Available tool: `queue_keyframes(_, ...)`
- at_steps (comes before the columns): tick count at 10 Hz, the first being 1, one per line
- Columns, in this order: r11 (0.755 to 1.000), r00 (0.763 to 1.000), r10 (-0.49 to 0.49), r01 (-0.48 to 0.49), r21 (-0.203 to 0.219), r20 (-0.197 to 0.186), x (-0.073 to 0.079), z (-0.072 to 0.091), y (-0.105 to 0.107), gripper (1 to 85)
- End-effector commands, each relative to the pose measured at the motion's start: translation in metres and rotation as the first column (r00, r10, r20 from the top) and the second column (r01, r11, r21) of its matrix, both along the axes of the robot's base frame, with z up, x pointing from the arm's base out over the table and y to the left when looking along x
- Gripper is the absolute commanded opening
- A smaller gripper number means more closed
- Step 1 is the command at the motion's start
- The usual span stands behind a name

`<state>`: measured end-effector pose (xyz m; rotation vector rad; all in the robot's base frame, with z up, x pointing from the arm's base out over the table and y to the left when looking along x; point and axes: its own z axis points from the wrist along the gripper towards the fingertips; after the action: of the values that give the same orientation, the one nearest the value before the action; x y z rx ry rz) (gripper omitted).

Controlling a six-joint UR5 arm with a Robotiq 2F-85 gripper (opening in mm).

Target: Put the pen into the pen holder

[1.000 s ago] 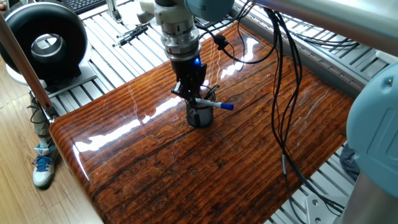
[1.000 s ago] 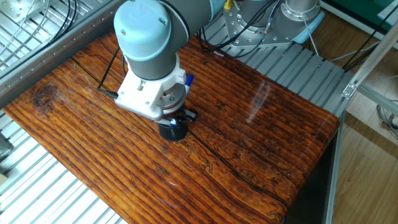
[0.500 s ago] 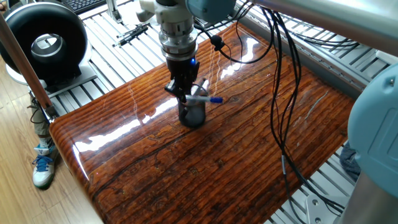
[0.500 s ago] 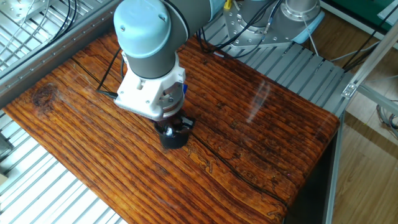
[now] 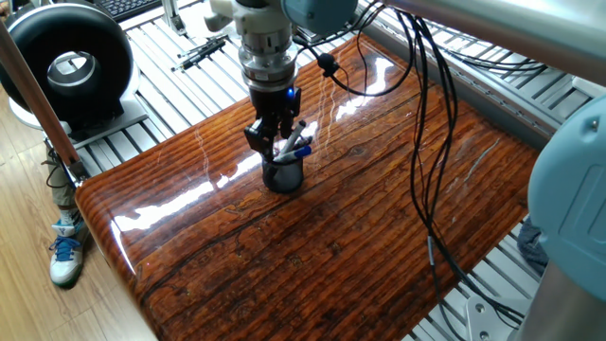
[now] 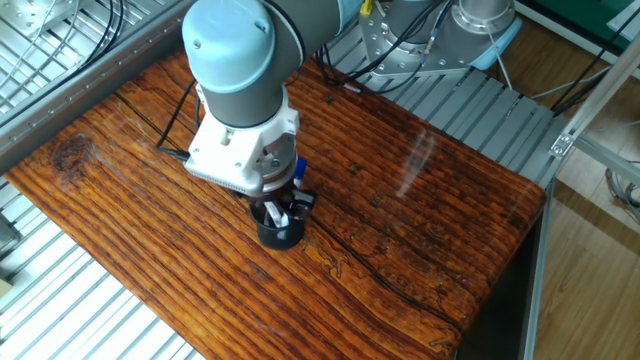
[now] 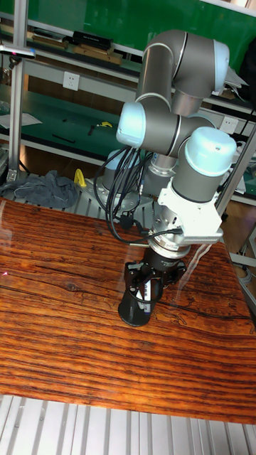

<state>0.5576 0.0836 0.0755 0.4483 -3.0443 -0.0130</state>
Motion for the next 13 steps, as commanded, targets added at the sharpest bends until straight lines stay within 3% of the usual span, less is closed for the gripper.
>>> queue_keyframes(1, 1.0, 1.0, 0.001, -0.001, 0.012, -0.007, -0.001, 0.003, 0.003, 54.0)
queue_keyframes(2, 1.0, 1.0, -0.009, 0.008, -0.004, -0.008, -0.002, 0.007, 0.0, 45.3)
queue_keyframes(4, 1.0, 1.0, -0.019, 0.019, -0.018, -0.009, -0.006, 0.021, -0.003, 39.0)
queue_keyframes(8, 1.0, 1.0, -0.015, 0.015, 0.002, -0.001, -0.007, 0.04, 0.001, 37.7)
queue_keyframes(11, 1.0, 1.0, -0.016, 0.016, 0.01, -0.012, -0.008, 0.064, 0.001, 36.0)
queue_keyframes(13, 1.0, 1.0, -0.01, 0.01, 0.013, -0.001, -0.001, 0.077, -0.001, 35.0)
